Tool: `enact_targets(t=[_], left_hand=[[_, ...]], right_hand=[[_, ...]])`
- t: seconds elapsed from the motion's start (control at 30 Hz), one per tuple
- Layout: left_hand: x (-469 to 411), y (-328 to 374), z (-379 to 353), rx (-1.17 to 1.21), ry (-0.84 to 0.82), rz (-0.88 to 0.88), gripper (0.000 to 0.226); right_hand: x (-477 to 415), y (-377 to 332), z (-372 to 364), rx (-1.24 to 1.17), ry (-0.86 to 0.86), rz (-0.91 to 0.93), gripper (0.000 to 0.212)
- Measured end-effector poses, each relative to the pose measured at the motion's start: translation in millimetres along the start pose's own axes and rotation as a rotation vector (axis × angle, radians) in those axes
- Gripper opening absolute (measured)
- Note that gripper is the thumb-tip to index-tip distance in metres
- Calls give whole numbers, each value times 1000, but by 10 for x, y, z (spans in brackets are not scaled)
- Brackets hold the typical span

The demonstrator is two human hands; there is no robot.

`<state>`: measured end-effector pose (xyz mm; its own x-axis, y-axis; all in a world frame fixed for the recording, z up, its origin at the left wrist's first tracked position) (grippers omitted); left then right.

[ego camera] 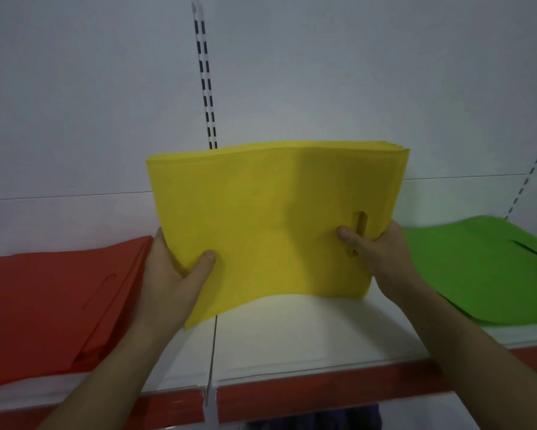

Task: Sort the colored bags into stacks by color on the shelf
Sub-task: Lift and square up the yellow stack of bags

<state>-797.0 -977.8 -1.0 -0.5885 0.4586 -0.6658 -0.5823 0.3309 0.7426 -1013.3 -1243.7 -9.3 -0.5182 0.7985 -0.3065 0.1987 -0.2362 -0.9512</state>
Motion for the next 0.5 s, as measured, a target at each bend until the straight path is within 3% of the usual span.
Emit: enact_targets(t=[0.13,0.3,0.5], left_hand=[[-15,10,19,-39,33,-8,52],[-39,-21,-145,-24,54,3,43],[-91,145,-15,-59,147,-67,40]], right_hand=[[-55,35,60,8,35,-13,58],[-72,93,-43,9,67,-14,29],[-100,-141,58,40,128,77,29]])
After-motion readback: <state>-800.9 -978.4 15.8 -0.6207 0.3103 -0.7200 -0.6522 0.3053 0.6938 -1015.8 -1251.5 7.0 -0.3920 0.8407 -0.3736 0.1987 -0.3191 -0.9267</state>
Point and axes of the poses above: each hand's wrist, its own x-axis away from the middle knuckle, its own z-axis out of the back of the hand, y = z × x, the point moved 9 cm from there along -x, towards the middle knuckle, and after that the axes turned 7 degrees about -z, right-handed, at the moved point
